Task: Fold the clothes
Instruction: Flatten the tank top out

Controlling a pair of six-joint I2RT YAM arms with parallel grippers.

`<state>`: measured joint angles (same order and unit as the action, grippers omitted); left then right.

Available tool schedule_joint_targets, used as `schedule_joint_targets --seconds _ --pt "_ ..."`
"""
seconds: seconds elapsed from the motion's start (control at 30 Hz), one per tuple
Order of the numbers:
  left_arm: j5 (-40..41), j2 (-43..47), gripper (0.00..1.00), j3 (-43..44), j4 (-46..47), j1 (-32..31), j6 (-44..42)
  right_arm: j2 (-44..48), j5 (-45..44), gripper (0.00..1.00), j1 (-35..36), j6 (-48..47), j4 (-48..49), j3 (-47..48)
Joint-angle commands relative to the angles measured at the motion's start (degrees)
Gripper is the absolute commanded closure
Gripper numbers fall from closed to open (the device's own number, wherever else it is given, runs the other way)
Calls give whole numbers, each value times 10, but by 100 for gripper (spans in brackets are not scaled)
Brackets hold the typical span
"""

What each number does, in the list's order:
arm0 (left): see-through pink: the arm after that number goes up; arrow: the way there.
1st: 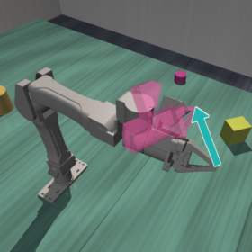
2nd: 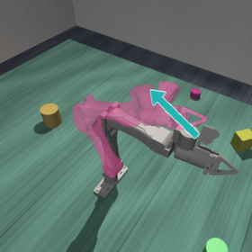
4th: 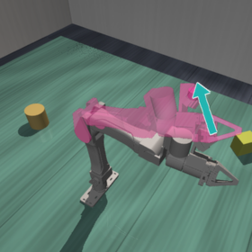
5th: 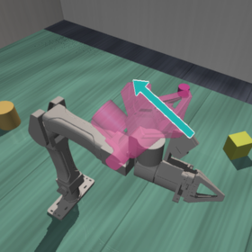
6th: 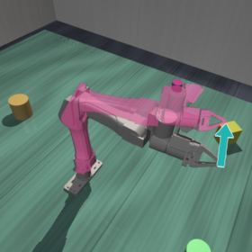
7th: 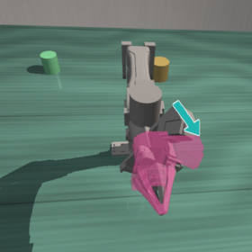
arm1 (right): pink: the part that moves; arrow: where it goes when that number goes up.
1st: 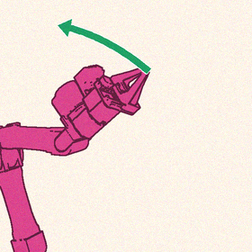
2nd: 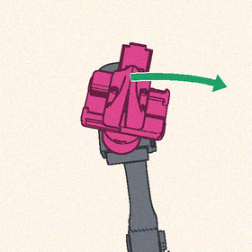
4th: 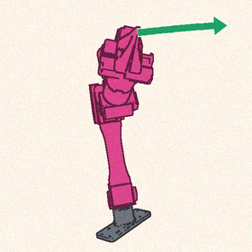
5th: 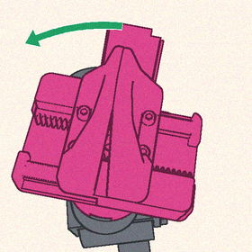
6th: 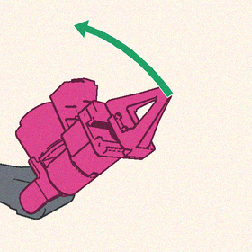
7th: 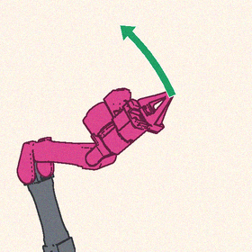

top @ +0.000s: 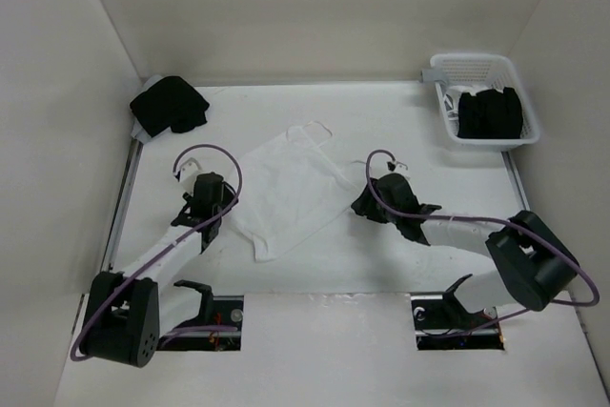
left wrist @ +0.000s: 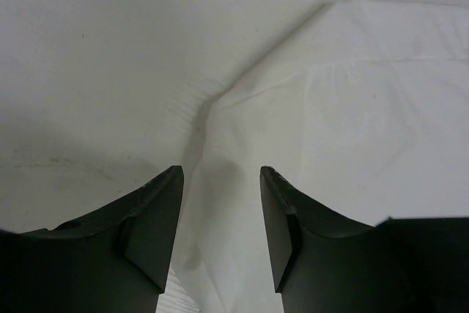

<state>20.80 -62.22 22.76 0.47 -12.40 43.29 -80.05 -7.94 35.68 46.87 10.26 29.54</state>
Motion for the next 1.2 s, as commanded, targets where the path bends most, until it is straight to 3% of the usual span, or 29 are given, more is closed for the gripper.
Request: schedule_joint_targets --seconds 0.0,0.1,0.2,0.3,0.47,0.6,0.7,0.77,0.83,1.0,1.07,1.17 --pt "6 -54 55 17 21 8 10 -72 5 52 -15 30 90 48" --pt "3 -74 59 18 49 2 17 -125 15 60 -31 52 114 69" --pt "-7 -94 88 28 56 8 18 -155 14 88 -56 65 133 95" --pt "-26 -63 96 10 41 15 21 -145 4 98 -93 39 114 134" --pt "-79 36 93 -31 -44 1 57 -165 6 99 -148 -27 36 226" --pt "-105 171 74 -66 -141 -21 95 -197 26 97 -183 -49 21 276" --pt "-99 251 68 -61 -201 -28 107 -223 29 94 -202 -55 16 311" --pt "-96 273 64 -48 -223 -32 108 -244 42 77 -209 -58 -9 342" --pt "-91 259 62 -37 -217 -39 105 -242 48 60 -206 -64 -25 344" --pt "-75 139 64 -6 -115 -100 100 -155 7 53 -161 -42 36 228" --pt "-47 94 66 16 -95 -148 90 -113 -15 54 -139 -37 44 182" --pt "56 47 67 52 -88 -216 54 -72 -15 76 -107 -28 51 127"
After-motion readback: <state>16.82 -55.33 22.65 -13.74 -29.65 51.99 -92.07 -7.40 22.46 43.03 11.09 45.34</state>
